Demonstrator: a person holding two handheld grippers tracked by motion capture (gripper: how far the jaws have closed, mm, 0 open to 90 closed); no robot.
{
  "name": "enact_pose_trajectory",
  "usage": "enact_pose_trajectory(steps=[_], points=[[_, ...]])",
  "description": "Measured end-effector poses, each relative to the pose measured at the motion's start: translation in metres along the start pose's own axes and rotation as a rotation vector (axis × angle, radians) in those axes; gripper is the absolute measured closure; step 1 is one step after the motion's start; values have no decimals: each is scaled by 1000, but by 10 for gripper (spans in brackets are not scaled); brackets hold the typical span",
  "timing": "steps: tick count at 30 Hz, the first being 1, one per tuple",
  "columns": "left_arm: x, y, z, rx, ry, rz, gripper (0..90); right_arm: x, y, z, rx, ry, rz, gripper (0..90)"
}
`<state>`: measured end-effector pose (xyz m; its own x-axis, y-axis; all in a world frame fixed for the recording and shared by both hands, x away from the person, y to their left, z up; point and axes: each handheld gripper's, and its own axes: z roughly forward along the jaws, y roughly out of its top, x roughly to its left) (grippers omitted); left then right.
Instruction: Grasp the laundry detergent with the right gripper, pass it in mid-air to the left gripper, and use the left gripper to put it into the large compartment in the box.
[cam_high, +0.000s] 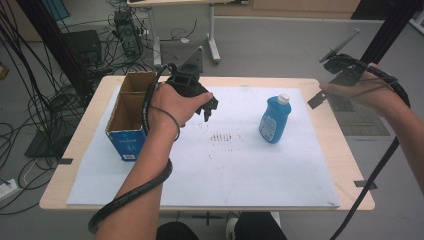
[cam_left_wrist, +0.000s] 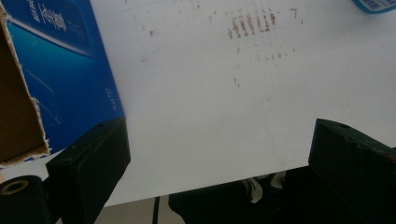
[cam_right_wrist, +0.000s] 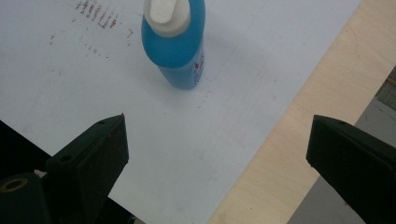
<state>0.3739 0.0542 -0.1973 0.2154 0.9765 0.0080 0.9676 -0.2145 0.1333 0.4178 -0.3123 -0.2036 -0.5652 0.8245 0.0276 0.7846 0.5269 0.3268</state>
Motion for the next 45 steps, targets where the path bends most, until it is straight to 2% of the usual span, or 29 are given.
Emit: enact_pose_trajectory(steps=[9,23,33,45], points=[[3,-2,1,0,-1,9,59,3,-10,7,-17,13,11,43],[2,-2,6,3,-4,20,60,18,-18,24,-44,20,-13,42],[4,-2,8,7,1,18,60,22,-24,42,-88,36,-12,38],[8,-3,11,13,2,9,59,28,-26,56,-115,38,-8,38]])
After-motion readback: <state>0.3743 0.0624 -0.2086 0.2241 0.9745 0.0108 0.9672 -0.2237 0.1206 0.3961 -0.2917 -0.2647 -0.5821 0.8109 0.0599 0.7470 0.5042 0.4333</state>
